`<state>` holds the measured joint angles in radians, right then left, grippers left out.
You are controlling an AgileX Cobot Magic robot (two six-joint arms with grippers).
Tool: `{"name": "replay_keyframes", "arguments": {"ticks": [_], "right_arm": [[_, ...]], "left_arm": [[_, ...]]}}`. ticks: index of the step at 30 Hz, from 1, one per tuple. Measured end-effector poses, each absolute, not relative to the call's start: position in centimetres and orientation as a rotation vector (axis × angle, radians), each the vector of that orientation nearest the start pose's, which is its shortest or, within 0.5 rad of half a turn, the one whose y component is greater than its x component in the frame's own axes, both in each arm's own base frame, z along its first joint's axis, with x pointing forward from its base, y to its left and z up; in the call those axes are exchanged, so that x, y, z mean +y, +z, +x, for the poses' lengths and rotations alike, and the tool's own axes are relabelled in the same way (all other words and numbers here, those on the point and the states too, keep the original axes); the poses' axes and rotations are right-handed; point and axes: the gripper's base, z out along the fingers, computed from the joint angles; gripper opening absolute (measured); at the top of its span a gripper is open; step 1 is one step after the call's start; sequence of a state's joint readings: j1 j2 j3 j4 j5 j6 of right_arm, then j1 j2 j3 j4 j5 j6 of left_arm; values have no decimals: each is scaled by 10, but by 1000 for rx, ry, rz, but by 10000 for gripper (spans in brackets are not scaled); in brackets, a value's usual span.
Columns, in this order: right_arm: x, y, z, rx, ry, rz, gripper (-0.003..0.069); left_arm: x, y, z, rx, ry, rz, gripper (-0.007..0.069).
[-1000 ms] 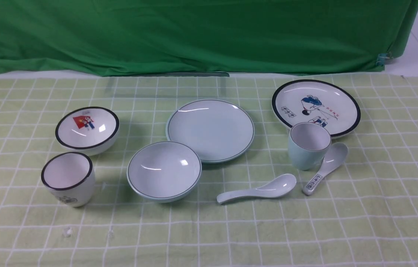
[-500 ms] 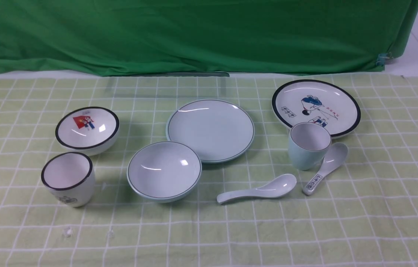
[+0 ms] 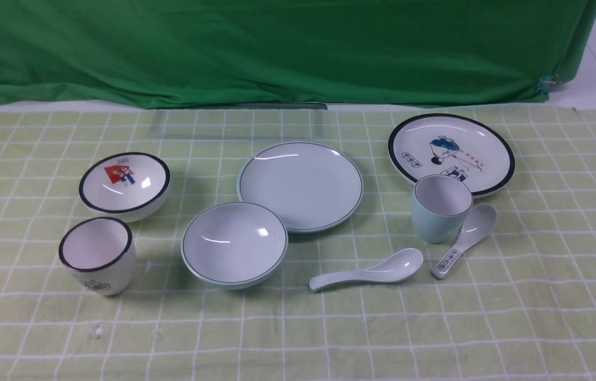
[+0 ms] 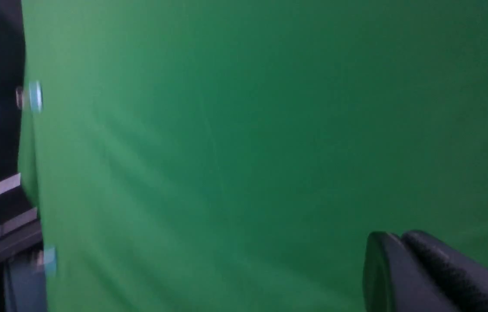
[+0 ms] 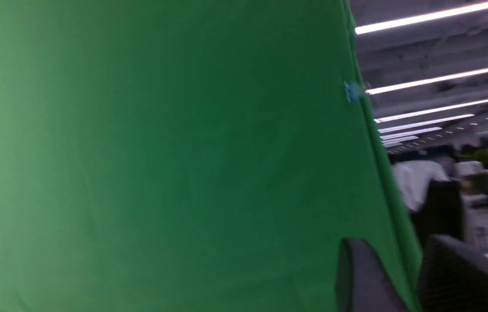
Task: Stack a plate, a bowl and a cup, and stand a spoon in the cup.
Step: Use the left arm to grab a blue rice bowl
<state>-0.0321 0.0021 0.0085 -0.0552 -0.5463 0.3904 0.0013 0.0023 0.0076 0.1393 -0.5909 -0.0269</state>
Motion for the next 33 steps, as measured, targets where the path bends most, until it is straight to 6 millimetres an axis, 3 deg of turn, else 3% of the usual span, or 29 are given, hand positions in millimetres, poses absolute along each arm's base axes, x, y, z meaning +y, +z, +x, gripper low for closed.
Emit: {"name": "replay_keyframes", "arguments": {"ticks": [3, 5, 7, 8, 9, 10, 12, 15, 19, 20, 21, 24, 27, 29, 33], "right_arm": [[1, 259, 41, 917, 314, 151, 216], [1, 261, 42, 929, 300, 146, 190], [1, 279, 47, 955, 219, 111, 104], [1, 293, 49, 961, 179, 92, 63], [1, 295, 49, 964, 172, 89, 56], [1, 311, 56, 989, 119, 64, 27], [0, 332, 70, 1039, 59, 37, 16], [-1, 349, 101, 1138, -2, 5, 16], [-1, 335, 153, 1452, 0, -2, 13], [0, 336, 153, 1464, 4, 0, 13], [3, 327, 171, 1636, 38, 11, 13], [17, 310, 198, 1984, 54, -68, 13], [33, 291, 212, 2292, 7, -281, 13], [49, 272, 219, 2467, -2, -445, 13], [71, 255, 228, 2505, 5, -628, 13]], "left_arm": [[-8, 276, 21, 656, -138, 52, -29], [-8, 281, 16, 596, -210, 23, -29], [-5, 303, 11, 583, -306, -34, -29], [-4, 319, 11, 630, -315, -55, -29], [-4, 318, 14, 653, -315, -60, -29], [-3, 343, 17, 731, -302, -75, -29], [-4, 367, 34, 890, -251, -74, -29], [-3, 384, 75, 1132, -175, -70, -29], [-2, 381, 128, 1334, -151, -82, -29], [-2, 380, 130, 1341, -151, -82, -29], [-3, 374, 148, 1387, -153, -84, -29], [-4, 358, 184, 1476, -161, -87, -29], [-9, 344, 214, 1662, -154, -79, -29], [-22, 338, 237, 1885, -120, -27, -29], [-47, 329, 266, 2193, -41, 148, -29]]}}
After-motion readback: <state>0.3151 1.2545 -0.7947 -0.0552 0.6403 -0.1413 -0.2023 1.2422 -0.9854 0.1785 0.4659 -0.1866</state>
